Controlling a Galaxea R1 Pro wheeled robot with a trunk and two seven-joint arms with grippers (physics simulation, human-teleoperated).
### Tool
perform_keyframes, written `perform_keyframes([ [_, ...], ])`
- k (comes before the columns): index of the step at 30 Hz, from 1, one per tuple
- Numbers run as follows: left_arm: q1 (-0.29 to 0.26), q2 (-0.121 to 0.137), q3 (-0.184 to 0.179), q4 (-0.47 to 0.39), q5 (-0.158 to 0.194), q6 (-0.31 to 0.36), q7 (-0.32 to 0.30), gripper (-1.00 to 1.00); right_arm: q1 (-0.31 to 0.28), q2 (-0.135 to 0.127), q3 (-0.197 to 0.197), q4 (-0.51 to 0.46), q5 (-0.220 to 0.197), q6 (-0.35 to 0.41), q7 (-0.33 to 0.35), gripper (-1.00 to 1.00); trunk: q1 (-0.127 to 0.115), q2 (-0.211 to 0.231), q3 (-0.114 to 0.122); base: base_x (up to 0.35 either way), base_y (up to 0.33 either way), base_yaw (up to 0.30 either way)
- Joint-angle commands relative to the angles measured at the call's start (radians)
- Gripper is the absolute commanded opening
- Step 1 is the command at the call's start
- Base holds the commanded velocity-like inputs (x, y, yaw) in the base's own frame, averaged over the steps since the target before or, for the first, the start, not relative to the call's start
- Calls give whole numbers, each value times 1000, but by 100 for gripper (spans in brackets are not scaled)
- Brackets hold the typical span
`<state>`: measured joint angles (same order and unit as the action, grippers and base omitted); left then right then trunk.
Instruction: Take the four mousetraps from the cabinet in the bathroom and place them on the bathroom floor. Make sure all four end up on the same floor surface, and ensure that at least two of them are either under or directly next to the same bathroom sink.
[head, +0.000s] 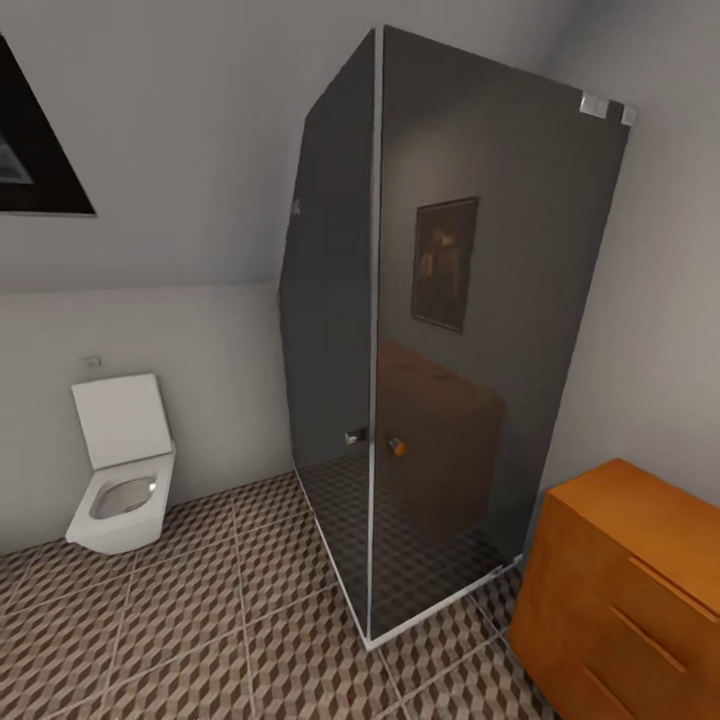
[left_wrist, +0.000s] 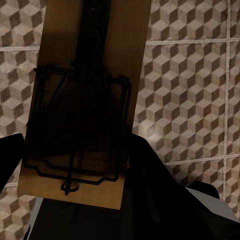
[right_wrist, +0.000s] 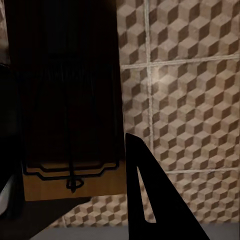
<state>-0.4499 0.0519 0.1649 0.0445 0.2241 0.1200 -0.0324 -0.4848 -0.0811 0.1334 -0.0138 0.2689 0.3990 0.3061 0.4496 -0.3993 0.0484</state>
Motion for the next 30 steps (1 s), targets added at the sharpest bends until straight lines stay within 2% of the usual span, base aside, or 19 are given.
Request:
perform_keyframes([
  [1,-1,0,5,3,1,1,-1,-100,0,1,8,-2,0,4,7,-100,0,-1,1,0,0,184],
  [24,-1,0,5,3,1,1,-1,-100,0,4,8,-2,1,4,7,-100,0,-1,25,0,0,209],
  [30,-1,0,5,3,1,1,-1,-100,0,4,8,-2,1,4,7,-100,0,-1,25,0,0,73],
])
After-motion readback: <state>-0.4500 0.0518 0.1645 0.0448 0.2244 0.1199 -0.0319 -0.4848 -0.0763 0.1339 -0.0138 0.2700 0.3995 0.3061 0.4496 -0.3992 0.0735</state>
